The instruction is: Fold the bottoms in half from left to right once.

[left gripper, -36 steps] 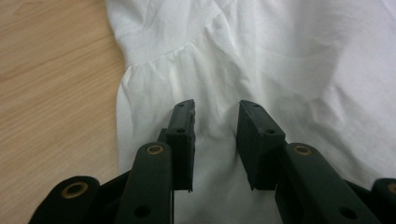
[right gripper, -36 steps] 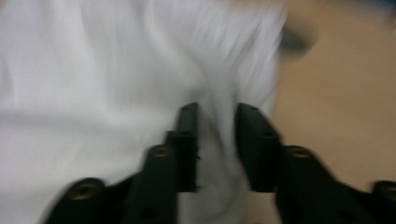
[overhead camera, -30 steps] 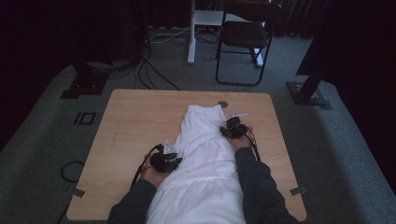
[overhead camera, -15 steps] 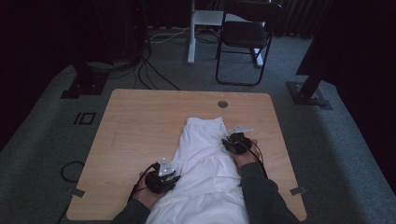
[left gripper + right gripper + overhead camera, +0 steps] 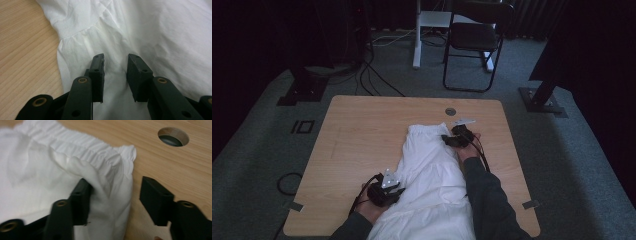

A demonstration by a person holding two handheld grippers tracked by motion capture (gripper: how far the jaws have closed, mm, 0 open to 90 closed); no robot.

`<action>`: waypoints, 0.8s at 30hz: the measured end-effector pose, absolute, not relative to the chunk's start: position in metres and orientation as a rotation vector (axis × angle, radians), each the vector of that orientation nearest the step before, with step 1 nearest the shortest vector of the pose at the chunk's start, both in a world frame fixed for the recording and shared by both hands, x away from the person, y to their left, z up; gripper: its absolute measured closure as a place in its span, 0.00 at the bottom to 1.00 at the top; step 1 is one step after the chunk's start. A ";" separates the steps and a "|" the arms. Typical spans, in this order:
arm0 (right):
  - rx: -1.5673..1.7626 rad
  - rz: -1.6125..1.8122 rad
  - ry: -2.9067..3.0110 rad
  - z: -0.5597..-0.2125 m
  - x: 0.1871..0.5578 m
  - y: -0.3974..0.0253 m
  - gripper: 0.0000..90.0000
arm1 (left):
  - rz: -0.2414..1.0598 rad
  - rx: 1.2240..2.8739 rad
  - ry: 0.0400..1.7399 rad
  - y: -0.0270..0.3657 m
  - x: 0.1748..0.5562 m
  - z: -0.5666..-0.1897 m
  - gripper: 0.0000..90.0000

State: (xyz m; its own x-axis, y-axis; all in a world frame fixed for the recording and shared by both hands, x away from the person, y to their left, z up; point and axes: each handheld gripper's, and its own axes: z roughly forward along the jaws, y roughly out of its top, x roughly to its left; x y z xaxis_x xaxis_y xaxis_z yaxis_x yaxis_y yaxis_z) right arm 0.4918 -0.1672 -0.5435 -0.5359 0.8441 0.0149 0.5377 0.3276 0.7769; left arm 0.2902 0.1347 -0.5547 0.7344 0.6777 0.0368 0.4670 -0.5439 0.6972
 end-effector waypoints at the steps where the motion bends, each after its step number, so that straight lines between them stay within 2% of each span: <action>1: 1.231 1.070 2.215 -0.544 0.494 -0.166 0.53 | 0.397 2.247 0.859 0.135 0.290 -0.555 0.75; 5: 1.241 1.007 2.288 -0.555 0.499 -0.157 0.42 | 0.398 2.245 0.860 0.135 0.290 -0.555 0.75; 6: 1.249 1.017 2.286 -0.555 0.500 -0.157 0.42 | 0.397 2.246 0.860 0.135 0.290 -0.555 0.75; 7: 1.250 1.013 2.284 -0.555 0.500 -0.157 0.44 | 0.397 2.246 0.860 0.135 0.290 -0.555 0.75; 8: 1.248 1.015 2.291 -0.554 0.499 -0.157 0.55 | 0.388 2.252 0.866 0.134 0.291 -0.554 0.75; 10: 1.228 1.030 2.320 -0.553 0.497 -0.155 0.70 | 0.359 2.264 0.865 0.134 0.294 -0.551 0.71; 12: 1.222 1.042 2.329 -0.552 0.496 -0.153 0.78 | 0.366 2.260 0.875 0.136 0.299 -0.545 0.65; 17: 1.258 1.056 2.309 -0.553 0.496 -0.153 0.82 | 0.451 2.148 0.901 0.145 0.321 -0.512 0.58; 20: 1.263 1.054 2.306 -0.553 0.496 -0.153 0.82 | 0.449 2.074 0.941 0.146 0.349 -0.500 0.50; 24: 1.259 1.062 2.305 -0.554 0.495 -0.153 0.82 | 0.455 2.022 1.011 0.140 0.392 -0.498 0.44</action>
